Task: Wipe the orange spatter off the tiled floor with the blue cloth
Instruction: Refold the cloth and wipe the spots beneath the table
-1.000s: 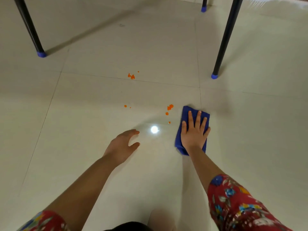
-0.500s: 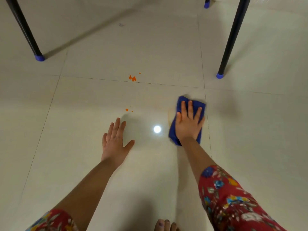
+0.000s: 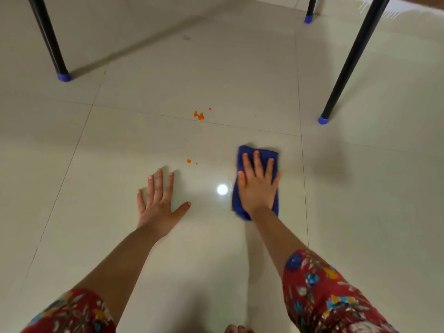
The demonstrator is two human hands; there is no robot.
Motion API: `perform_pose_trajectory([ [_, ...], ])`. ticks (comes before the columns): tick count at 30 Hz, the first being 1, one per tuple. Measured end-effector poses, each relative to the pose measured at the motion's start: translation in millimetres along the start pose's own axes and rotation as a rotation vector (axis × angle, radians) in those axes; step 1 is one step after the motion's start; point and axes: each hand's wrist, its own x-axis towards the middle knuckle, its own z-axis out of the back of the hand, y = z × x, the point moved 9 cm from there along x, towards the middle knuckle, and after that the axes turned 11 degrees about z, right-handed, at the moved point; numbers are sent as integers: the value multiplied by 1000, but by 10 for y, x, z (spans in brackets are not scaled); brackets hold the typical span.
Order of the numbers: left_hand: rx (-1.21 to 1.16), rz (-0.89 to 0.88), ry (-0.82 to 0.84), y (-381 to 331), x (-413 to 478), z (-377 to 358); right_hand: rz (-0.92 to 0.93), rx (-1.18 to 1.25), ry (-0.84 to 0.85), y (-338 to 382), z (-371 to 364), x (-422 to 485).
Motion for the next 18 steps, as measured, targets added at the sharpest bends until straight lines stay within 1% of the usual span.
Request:
perform_pose_trajectory([
  [2, 26, 3, -13, -7, -14, 12, 221, -32, 24, 333, -69, -363],
  [3, 41, 4, -20, -17, -21, 12, 304, -34, 56, 357, -104, -614],
  [4, 51, 9, -24, -30, -28, 13, 342, -29, 70, 275, -94, -797],
  [5, 55, 17, -21, -42, -30, 8, 337, -22, 66, 116, -52, -853],
  [6, 61, 24, -11, -39, -40, -3, 287, -11, 54, -72, -14, -801],
  [8, 69, 31, -5, -49, -47, -12, 103, -16, 30, -386, 55, -505],
  [10, 82, 37, -9, -52, -49, -2, -52, -7, 29, -403, 68, -119],
  [11, 87, 38, -11, -57, -45, 5, -74, -1, 35, -289, 52, 50],
  [12, 89, 36, -15, -64, -55, 2, -52, 5, 40, -133, 19, 156],
  [14, 88, 34, -21, -68, -63, 8, 108, -1, 33, 258, -41, 174],
  [16, 95, 39, -11, -59, -62, 3, 321, -36, 53, 543, -129, -75],
  [17, 103, 41, -8, -59, -61, 1, 400, -49, 77, 583, -160, -248],
  [18, 111, 44, -3, -52, -56, -7, 442, -52, 94, 543, -182, -397],
])
